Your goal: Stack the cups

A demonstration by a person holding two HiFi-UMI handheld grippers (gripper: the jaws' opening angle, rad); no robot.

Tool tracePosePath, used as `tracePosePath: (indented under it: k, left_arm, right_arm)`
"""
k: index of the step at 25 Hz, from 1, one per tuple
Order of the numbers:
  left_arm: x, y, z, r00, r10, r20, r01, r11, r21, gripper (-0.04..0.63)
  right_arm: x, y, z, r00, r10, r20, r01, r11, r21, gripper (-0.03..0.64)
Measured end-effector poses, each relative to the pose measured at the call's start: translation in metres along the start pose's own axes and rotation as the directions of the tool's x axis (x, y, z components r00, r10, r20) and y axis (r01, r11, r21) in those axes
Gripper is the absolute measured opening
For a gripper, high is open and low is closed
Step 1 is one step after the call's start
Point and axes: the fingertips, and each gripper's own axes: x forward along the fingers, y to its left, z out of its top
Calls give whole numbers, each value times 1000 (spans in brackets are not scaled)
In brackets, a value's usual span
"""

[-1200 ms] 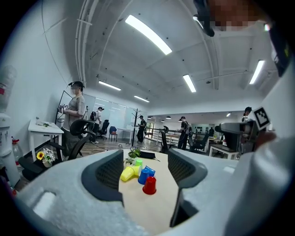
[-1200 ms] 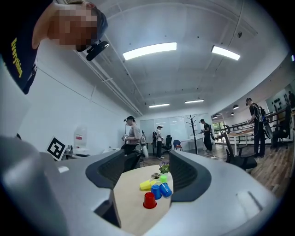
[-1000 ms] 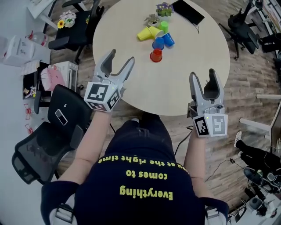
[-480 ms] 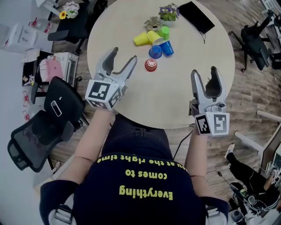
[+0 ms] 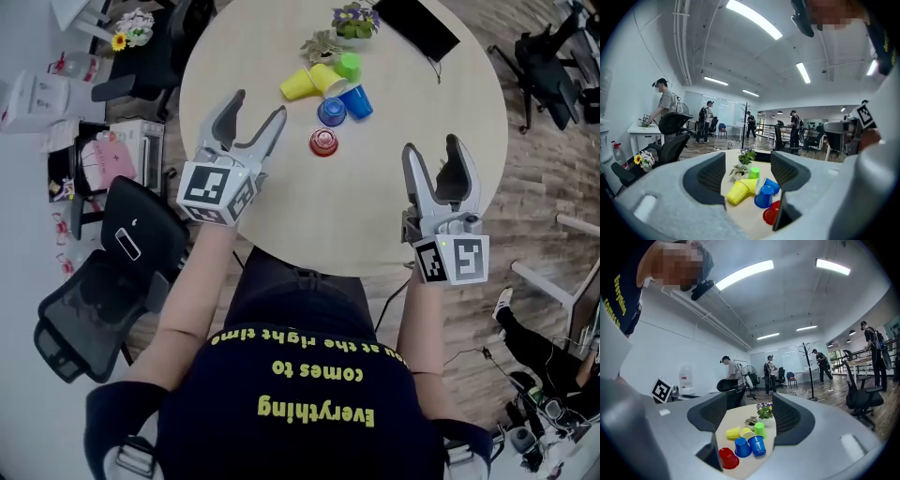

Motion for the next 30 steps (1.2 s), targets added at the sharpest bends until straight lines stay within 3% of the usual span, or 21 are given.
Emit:
tracePosePath:
  k: [14, 23, 30]
  left_arm:
    - [15, 35, -28, 999, -25, -22, 24, 999, -39, 299]
    - [7, 41, -63, 996, -32, -86, 25, 997, -74, 299]
    - [0, 44, -73, 994, -21, -106, 12, 996, -89, 299]
  right_arm:
    - [50, 52, -66, 990, 73, -122, -71, 997, 22, 302]
    - [76, 79, -142, 956, 142, -257, -133, 990, 54, 288]
    - [90, 88, -200, 923, 145, -357, -165, 986, -28, 264]
